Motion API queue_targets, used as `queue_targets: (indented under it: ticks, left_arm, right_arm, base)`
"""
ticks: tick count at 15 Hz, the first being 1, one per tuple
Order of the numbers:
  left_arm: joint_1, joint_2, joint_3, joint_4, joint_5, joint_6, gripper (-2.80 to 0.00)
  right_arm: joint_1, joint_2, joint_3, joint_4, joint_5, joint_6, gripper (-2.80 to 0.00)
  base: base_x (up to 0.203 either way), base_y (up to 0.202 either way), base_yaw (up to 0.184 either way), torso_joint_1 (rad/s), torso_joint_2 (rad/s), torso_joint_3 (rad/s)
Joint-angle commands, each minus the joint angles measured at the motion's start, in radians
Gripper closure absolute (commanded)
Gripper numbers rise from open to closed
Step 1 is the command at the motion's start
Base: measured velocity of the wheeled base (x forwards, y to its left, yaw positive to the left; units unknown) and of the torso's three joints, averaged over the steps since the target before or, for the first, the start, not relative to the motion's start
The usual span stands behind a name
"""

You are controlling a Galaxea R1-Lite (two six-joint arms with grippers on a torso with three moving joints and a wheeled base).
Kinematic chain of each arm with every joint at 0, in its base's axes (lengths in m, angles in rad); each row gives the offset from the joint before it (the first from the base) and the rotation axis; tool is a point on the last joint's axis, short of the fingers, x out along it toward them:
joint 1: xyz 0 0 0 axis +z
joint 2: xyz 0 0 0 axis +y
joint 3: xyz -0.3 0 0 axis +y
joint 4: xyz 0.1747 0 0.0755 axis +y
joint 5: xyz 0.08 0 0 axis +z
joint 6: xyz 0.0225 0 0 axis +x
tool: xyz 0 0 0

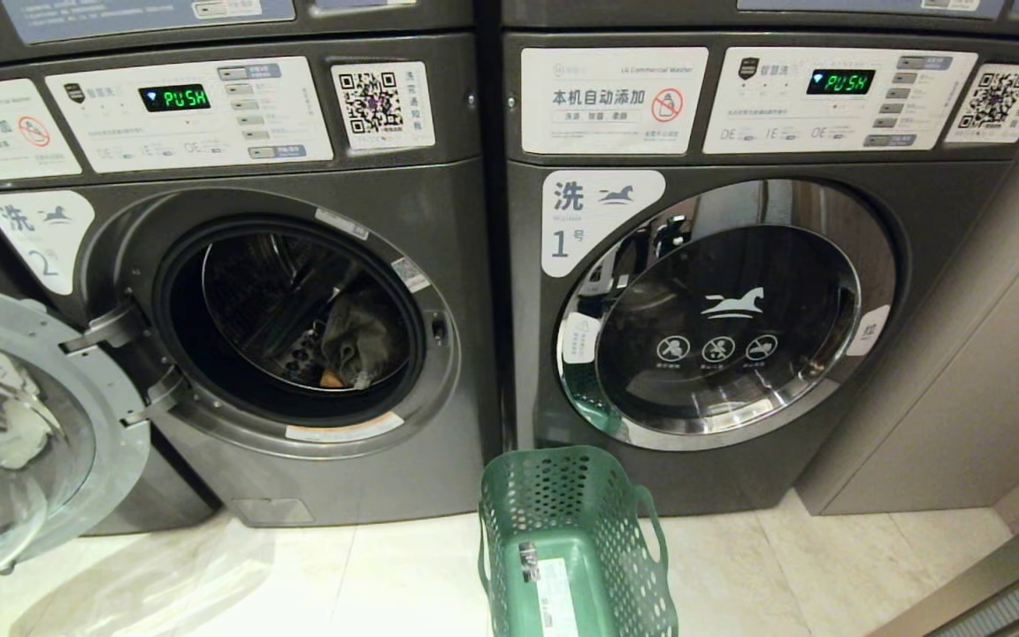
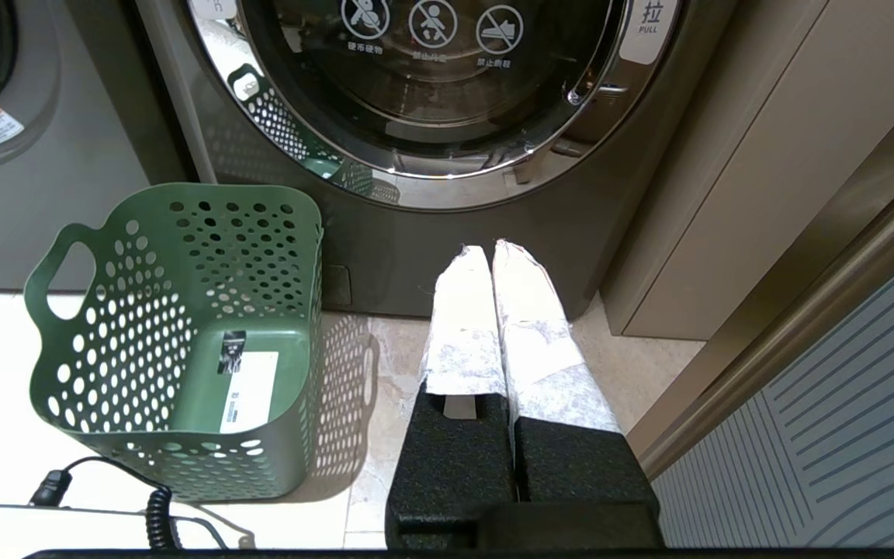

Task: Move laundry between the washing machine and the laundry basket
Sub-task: Pick a cloth and place it into the basket

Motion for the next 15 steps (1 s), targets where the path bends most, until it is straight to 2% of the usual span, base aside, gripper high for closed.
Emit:
queue_targets:
  ticks: [1, 7, 15]
  left_arm:
    - [0.0, 0.002, 0.0, 0.001, -0.002, 0.005, 0.0]
    - [0.0, 0.002, 0.0, -0.001, -0.002, 0.0, 0.0]
    - [0.0, 0.002, 0.0, -0.002, -0.002, -0.001, 0.0]
  right_arm:
    - [0.0, 0.002, 0.0, 0.0, 0.0, -0.002, 0.0]
    - [0.0, 0.002, 0.0, 0.0, 0.0, -0.002, 0.0]
    - [0.0, 0.002, 0.0, 0.0, 0.0, -0.002, 0.0]
  base:
    - [0.0, 0.0, 0.0, 0.007, 0.0, 0.026]
    - [0.0, 0.014, -0.001, 0.0, 0.0, 0.0]
    - [0.0, 0.188, -0.001, 0.004, 0.0, 0.001]
